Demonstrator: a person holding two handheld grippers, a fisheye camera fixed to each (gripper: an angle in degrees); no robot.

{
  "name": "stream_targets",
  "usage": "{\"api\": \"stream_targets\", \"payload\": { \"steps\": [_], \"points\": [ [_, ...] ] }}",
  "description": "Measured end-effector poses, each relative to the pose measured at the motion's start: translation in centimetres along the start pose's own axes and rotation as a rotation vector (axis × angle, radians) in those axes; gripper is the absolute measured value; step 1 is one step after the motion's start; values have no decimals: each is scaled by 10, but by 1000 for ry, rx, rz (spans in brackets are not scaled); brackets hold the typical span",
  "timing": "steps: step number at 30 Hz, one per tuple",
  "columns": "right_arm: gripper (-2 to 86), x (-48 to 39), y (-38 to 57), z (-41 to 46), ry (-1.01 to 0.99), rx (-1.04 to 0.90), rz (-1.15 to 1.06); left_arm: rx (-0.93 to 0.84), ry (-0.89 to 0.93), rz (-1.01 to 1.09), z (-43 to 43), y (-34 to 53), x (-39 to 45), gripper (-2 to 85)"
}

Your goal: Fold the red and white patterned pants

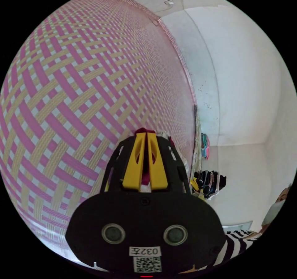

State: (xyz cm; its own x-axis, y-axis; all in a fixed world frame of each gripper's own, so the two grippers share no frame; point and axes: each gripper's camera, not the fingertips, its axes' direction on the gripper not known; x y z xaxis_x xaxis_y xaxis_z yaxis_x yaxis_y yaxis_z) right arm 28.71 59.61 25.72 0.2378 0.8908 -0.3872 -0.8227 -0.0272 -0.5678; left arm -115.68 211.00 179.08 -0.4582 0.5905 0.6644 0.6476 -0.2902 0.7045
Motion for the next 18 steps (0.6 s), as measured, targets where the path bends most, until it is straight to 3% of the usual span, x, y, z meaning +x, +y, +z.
{"api": "stream_targets", "payload": {
  "steps": [5,12,18],
  "points": [
    [99,-9,-71,59,17,-165,33,49,65,65,3,-2,22,-12],
    [24,-22,-87,115,-45,-370,-43,-196,-80,131,60,-6,31,-9],
    [-2,-53,-25,33,-22,10,-251,-175,-124,112,82,-45,8,-9]
  ]
}}
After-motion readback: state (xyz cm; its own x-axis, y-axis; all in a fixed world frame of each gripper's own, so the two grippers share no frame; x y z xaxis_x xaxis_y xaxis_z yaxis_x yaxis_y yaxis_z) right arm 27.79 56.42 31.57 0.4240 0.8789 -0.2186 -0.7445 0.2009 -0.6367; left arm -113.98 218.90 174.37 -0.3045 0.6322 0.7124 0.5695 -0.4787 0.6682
